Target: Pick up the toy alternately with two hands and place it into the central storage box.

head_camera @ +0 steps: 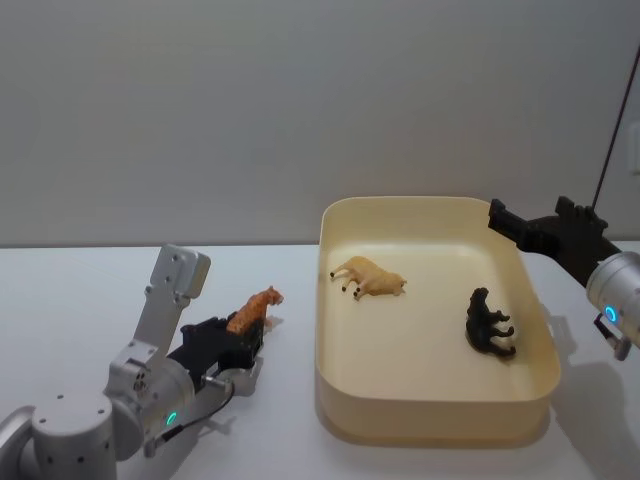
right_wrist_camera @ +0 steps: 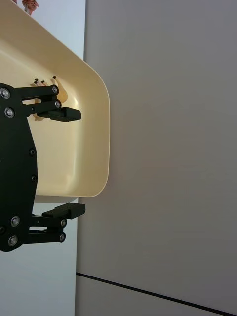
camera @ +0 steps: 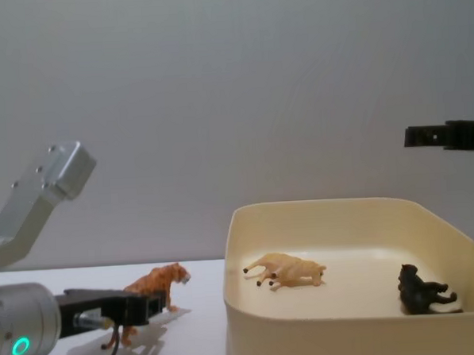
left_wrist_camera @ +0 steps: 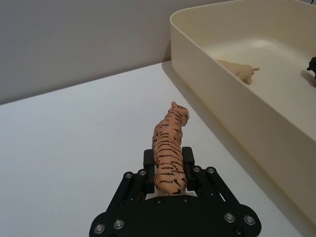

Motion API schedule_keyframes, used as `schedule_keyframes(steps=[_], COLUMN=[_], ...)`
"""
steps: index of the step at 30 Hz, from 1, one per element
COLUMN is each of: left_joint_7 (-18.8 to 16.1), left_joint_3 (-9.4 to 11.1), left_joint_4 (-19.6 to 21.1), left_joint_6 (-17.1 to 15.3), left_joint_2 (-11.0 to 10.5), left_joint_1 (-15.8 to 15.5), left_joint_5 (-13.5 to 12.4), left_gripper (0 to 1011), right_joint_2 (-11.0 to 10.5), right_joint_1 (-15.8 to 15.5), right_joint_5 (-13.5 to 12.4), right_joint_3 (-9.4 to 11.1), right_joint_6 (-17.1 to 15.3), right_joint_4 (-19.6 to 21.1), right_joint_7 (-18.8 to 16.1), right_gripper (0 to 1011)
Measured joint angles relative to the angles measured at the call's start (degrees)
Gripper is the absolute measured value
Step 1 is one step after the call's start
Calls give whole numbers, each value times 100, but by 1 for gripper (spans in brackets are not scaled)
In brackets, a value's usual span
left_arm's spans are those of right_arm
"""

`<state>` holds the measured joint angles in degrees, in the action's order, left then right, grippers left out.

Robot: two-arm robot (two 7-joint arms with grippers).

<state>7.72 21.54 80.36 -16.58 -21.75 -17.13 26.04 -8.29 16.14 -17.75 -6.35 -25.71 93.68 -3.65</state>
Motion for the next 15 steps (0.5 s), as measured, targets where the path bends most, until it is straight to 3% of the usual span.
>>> schedule_keyframes(steps=[15], left_joint_7=[181], left_joint_3=[-34], left_joint_4=[30], left_joint_6=[176], left_joint_2=[129], left_joint_1=[-405], left_joint_5=[-575], left_gripper=[301], right_joint_2=[0], right_joint_1=[0], right_joint_5=[0], right_joint_3=[0], right_joint_6=[0], right_joint_4=[0], right_joint_7=[0], right_gripper=[1001])
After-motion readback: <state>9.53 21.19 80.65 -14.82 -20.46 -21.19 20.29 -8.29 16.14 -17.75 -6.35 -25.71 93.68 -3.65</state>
